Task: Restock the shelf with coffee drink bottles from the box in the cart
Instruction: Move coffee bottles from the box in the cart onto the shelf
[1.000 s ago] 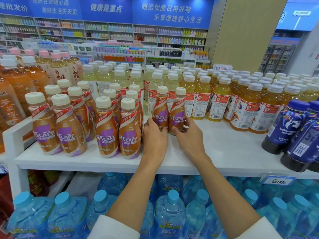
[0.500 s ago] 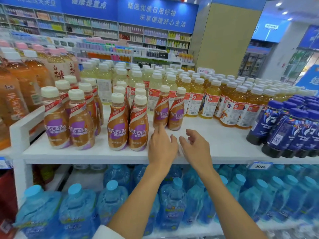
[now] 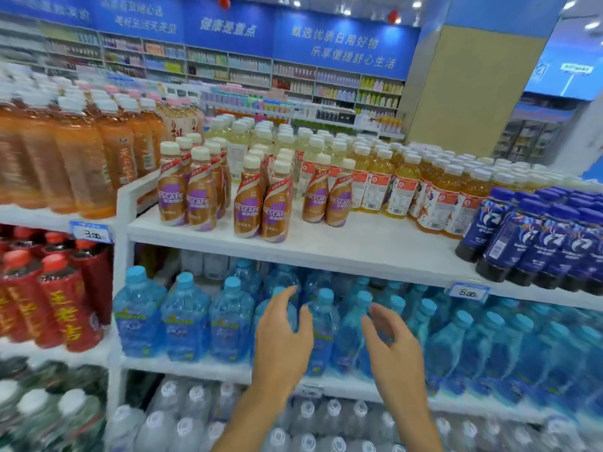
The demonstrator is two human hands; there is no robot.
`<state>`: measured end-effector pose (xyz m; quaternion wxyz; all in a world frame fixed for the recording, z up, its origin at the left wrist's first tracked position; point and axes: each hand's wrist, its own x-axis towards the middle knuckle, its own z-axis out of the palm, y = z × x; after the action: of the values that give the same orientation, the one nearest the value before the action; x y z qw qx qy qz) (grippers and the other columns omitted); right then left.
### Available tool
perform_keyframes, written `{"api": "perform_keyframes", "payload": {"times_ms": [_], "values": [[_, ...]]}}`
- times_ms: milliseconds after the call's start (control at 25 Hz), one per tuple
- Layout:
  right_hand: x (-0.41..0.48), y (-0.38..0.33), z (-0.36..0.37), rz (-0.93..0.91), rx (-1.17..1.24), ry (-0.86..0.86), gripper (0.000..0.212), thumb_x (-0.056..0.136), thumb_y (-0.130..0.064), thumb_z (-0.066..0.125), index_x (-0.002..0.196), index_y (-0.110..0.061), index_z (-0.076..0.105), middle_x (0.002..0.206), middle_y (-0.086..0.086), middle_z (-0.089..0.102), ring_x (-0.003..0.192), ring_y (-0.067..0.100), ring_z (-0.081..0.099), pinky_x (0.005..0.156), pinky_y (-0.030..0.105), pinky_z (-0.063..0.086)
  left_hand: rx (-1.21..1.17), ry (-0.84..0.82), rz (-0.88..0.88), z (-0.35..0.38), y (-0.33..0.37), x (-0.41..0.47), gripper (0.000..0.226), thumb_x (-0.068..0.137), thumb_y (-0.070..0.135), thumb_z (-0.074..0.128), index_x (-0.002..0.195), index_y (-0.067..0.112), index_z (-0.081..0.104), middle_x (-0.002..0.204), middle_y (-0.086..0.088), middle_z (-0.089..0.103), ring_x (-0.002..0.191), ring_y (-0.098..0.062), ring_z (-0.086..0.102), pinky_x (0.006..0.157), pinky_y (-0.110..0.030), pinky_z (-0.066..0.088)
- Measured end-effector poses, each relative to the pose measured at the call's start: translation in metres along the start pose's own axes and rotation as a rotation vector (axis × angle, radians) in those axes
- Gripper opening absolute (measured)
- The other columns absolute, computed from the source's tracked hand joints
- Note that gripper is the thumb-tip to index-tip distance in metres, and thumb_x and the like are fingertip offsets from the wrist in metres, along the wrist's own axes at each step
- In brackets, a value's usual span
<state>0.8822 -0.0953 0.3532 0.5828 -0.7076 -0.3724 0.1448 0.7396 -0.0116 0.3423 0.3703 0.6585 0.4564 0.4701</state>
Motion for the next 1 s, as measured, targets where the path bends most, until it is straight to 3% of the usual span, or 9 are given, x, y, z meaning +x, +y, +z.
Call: {"api": "perform_keyframes", "payload": {"times_ms": [80,200,320,400,480,560,640,800,1000], "values": [[-0.036,0.02,-0.012,0.035,0.059,-0.059,0.024,0.097,-0.022,0.067,0.12,-0.022,0.068,0.117,-0.011,0.069,0.104,-0.006,0.062,0.075,-0.002,0.042,0.014,0.06,-0.069,-0.014,-0.019,-0.043,0.039,0.096,0.025,0.062,0.135,0.028,0.059,0.132,0.01,0.062,0.12,-0.014,0.059,0.104,-0.038,0.047],[-0.09,0.049,-0.017,0.123,0.114,-0.165,0.019,0.095,-0.02,0.068,0.114,-0.024,0.07,0.112,-0.01,0.072,0.101,-0.009,0.064,0.075,0.001,0.044,-0.003,0.12,-0.243,-0.043,-0.043,-0.116,0.03,0.096,0.025,0.064,0.124,0.035,0.062,0.122,0.009,0.066,0.108,-0.015,0.065,0.096,-0.037,0.053],[-0.143,0.065,-0.009,0.199,0.131,-0.282,0.018,0.096,-0.02,0.067,0.114,-0.023,0.07,0.108,-0.012,0.072,0.091,-0.019,0.062,0.072,-0.002,0.043,0.011,0.198,-0.324,-0.081,-0.06,-0.181,0.029,0.096,0.017,0.064,0.109,0.043,0.062,0.112,0.016,0.068,0.099,-0.006,0.066,0.081,-0.014,0.051],[-0.173,0.074,-0.001,0.241,0.138,-0.373,0.017,0.097,-0.019,0.066,0.113,-0.023,0.069,0.106,-0.015,0.07,0.085,-0.022,0.061,0.069,-0.002,0.044,0.029,0.231,-0.414,-0.108,-0.066,-0.22,0.028,0.097,0.019,0.063,0.114,0.041,0.06,0.11,0.02,0.066,0.097,-0.001,0.065,0.072,-0.005,0.047],[-0.204,0.081,0.012,0.297,0.135,-0.462,0.016,0.096,-0.017,0.067,0.111,-0.022,0.069,0.104,-0.012,0.071,0.086,-0.015,0.063,0.07,0.004,0.045,0.063,0.295,-0.476,-0.139,-0.083,-0.261,0.023,0.097,0.023,0.064,0.115,0.036,0.063,0.106,0.02,0.068,0.096,0.005,0.065,0.074,-0.005,0.047],[-0.234,0.086,0.03,0.335,0.138,-0.541,0.015,0.094,-0.015,0.069,0.109,-0.018,0.071,0.105,-0.004,0.072,0.097,0.006,0.067,0.075,0.013,0.044,0.096,0.391,-0.535,-0.173,-0.1,-0.3,0.023,0.095,0.02,0.067,0.11,0.038,0.066,0.1,0.022,0.072,0.092,0.009,0.065,0.081,-0.014,0.051],[-0.258,0.089,0.052,0.353,0.126,-0.602,0.014,0.093,-0.011,0.07,0.106,-0.015,0.071,0.104,0.002,0.072,0.099,0.021,0.066,0.076,0.018,0.044,0.098,0.499,-0.624,-0.202,-0.113,-0.335,0.029,0.093,0.012,0.068,0.106,0.037,0.066,0.103,0.018,0.073,0.09,0.01,0.065,0.078,-0.011,0.051],[-0.309,0.081,0.112,0.398,0.043,-0.726,0.013,0.089,-0.004,0.073,0.099,-0.013,0.072,0.099,0.011,0.072,0.091,0.023,0.066,0.065,0.002,0.045,0.085,0.793,-0.751,-0.264,-0.136,-0.39,0.034,0.088,-0.001,0.07,0.095,0.032,0.071,0.087,0.017,0.075,0.078,0.007,0.067,0.061,-0.005,0.049],[-0.366,0.061,0.201,0.324,-0.024,-0.961,0.016,0.087,0.01,0.069,0.099,0.0,0.069,0.095,0.016,0.069,0.061,-0.019,0.06,0.065,-0.005,0.04,0.044,0.99,-0.839,-0.343,-0.171,-0.426,0.027,0.087,-0.005,0.069,0.101,0.018,0.071,0.101,-0.001,0.075,0.078,0.009,0.066,0.064,-0.002,0.048]]}}
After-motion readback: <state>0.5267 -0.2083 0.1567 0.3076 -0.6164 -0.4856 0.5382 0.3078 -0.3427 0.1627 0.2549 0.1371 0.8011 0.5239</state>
